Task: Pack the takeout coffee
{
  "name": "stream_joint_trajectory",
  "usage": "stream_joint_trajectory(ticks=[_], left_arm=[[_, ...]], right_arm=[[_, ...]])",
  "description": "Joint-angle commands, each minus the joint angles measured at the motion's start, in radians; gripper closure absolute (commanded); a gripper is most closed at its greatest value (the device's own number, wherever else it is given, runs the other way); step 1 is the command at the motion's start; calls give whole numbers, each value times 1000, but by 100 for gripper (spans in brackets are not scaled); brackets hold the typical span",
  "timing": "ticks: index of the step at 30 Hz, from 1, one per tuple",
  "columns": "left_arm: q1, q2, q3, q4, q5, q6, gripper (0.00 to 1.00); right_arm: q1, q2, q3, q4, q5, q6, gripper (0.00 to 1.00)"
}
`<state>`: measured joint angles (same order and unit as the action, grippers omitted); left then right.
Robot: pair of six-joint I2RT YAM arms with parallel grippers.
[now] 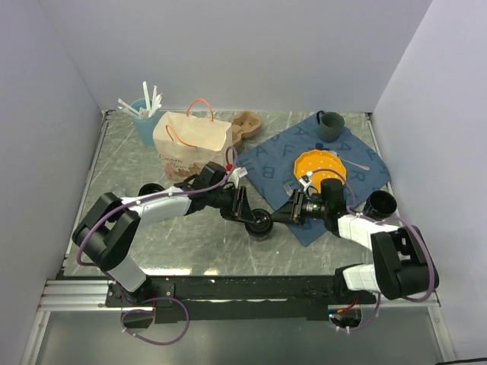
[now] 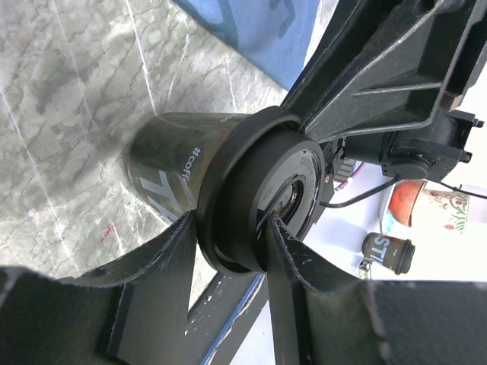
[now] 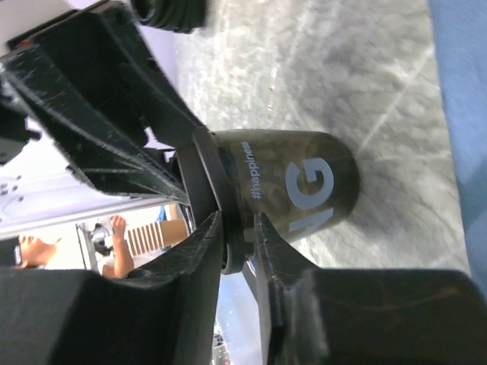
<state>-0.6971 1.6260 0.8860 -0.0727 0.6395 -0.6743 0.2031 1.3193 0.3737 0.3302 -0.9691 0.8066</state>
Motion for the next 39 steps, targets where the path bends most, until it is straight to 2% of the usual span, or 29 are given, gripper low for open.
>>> stream_joint_trajectory(ticks=[1, 7, 17, 21, 26, 39], left_arm=[[-33, 114, -96, -222, -216, 101, 57], [-33, 129, -71, -242, -221, 125, 57], [-33, 147, -39, -265, -219, 148, 57], [-33, 152, -27, -276, -221, 153, 56], [-33, 163, -15, -277, -219, 153, 56], [-33, 178, -5, -279, -215, 157, 56]], right_arm=[[36, -104, 56, -448, 147, -102, 66], [27, -109, 269, -641, 153, -251, 61], [10, 72, 474, -755, 152, -451, 62], [10, 115, 473, -778, 122, -494, 63], [10, 141, 444, -731, 27, -508, 63], [10, 155, 435, -678, 15, -472, 64]])
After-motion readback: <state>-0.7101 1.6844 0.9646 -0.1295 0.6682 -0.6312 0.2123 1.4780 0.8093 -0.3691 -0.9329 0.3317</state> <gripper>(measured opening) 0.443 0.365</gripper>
